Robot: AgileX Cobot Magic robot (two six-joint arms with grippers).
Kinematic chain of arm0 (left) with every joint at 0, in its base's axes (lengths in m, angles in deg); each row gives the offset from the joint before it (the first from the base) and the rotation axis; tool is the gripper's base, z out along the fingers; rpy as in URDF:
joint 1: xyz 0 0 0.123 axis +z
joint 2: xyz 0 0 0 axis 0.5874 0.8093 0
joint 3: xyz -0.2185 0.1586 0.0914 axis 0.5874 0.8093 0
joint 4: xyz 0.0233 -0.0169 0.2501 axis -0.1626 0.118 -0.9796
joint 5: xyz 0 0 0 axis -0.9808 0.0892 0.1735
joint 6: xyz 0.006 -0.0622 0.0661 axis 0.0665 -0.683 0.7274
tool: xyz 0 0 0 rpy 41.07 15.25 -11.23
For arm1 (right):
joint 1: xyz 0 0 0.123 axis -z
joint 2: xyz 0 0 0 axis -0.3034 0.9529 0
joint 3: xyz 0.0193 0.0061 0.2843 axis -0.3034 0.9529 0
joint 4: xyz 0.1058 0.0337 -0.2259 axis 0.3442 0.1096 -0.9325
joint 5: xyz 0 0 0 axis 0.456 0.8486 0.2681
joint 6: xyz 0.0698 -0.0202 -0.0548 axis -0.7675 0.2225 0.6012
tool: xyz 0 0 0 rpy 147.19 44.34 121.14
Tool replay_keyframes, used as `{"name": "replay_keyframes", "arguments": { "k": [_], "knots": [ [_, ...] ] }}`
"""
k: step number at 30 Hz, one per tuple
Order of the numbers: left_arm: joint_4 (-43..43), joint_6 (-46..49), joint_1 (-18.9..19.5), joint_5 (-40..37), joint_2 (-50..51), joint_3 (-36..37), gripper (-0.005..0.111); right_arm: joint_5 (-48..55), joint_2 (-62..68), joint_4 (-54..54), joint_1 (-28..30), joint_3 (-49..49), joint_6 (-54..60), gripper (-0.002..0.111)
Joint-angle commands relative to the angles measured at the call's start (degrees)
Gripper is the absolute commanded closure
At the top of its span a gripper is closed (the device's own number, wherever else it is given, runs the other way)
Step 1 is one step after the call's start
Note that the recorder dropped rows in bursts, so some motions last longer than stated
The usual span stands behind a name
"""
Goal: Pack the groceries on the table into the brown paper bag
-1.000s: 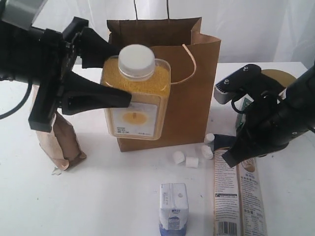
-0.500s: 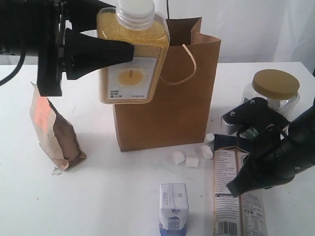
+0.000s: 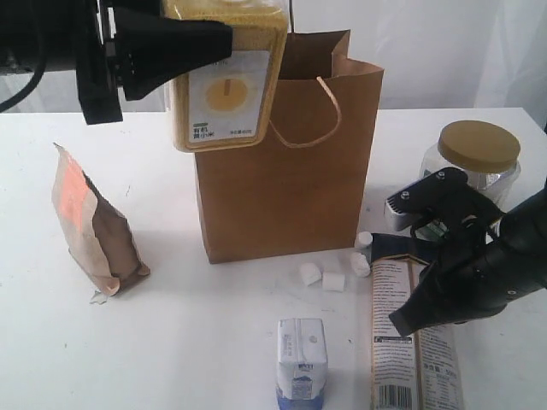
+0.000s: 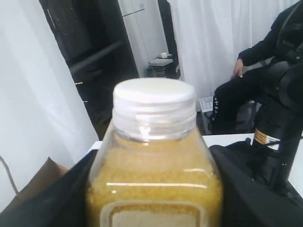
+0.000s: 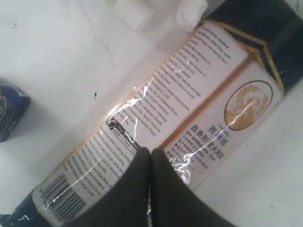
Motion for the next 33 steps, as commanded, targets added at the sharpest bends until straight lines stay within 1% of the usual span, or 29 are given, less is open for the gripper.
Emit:
{"name": "replay_keyframes", "arguments": {
  "k": [1,6,13,19,23,33],
  "knots": [
    [5.6,9.2,0.0,0.7,-1.3,-0.4,0.107,-1.4,-0.3,0.9,0.6,0.3,-0.2,0.108],
    [5.6,9.2,0.0,2.6,-1.3,-1.1,0.107,-1.7,-0.3,1.1,0.6,0.3,-0.2,0.108],
    [5.6,9.2,0.0,2.8,-1.3,-5.0,0.107,-2.2,-0.3,1.0,0.6,0.3,-0.3,0.108],
    [5.6,9.2,0.0,3.3,-1.2,-5.1,0.107,-2.2,-0.3,1.2,0.6,0.3,-0.3,0.108],
    [5.6,9.2,0.0,6.0,-1.2,-5.6,0.107,-3.9,-0.3,1.3,0.6,0.9,-0.3,0.108],
    [5.6,9.2,0.0,6.9,1.0,-11.9,0.107,-5.1,-0.2,2.1,0.6,3.8,-0.5,0.108]
  ]
}}
